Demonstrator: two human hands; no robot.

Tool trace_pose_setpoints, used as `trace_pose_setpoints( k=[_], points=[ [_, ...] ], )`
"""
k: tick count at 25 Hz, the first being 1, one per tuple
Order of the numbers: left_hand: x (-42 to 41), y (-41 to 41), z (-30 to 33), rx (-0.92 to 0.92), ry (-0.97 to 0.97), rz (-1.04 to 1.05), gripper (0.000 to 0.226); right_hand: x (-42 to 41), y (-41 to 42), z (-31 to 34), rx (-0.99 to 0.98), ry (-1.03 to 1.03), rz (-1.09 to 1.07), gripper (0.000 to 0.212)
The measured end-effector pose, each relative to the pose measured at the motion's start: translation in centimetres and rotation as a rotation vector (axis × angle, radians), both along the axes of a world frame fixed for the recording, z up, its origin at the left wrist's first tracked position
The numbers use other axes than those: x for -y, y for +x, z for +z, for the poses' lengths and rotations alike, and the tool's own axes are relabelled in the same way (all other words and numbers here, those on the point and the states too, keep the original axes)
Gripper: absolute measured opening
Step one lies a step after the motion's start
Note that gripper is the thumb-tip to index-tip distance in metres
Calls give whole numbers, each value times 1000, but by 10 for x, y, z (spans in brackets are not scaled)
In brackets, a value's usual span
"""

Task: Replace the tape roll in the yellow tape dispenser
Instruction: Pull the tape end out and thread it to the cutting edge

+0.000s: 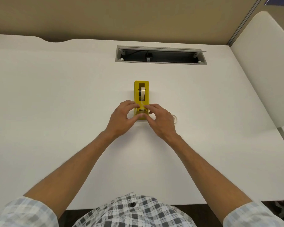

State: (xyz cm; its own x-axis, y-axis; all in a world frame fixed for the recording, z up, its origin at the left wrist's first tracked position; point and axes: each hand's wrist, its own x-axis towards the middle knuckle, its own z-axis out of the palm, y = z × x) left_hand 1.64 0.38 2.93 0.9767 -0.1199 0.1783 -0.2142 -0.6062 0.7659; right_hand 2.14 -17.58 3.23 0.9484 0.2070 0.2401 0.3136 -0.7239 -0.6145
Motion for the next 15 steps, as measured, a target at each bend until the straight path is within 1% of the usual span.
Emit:
trace_pose_setpoints(
  k=[1,3,6,11,15],
  points=[
    [-1,-2,-1,21,67,-10,34,0,2,0,-1,7,1,28],
    [-2,-3,-2,38,125,8,33,1,5,2,3,30,-5,23],
    [0,0,0,31,99,37,31,1,7,3,-5,69,-19,22],
    [5,6,6,23,64,47,29,-2,10,3,-51,121,-60,27],
    [8,8,7,19,72,65,30,-2,10,4,-51,84,-62,35]
  ],
)
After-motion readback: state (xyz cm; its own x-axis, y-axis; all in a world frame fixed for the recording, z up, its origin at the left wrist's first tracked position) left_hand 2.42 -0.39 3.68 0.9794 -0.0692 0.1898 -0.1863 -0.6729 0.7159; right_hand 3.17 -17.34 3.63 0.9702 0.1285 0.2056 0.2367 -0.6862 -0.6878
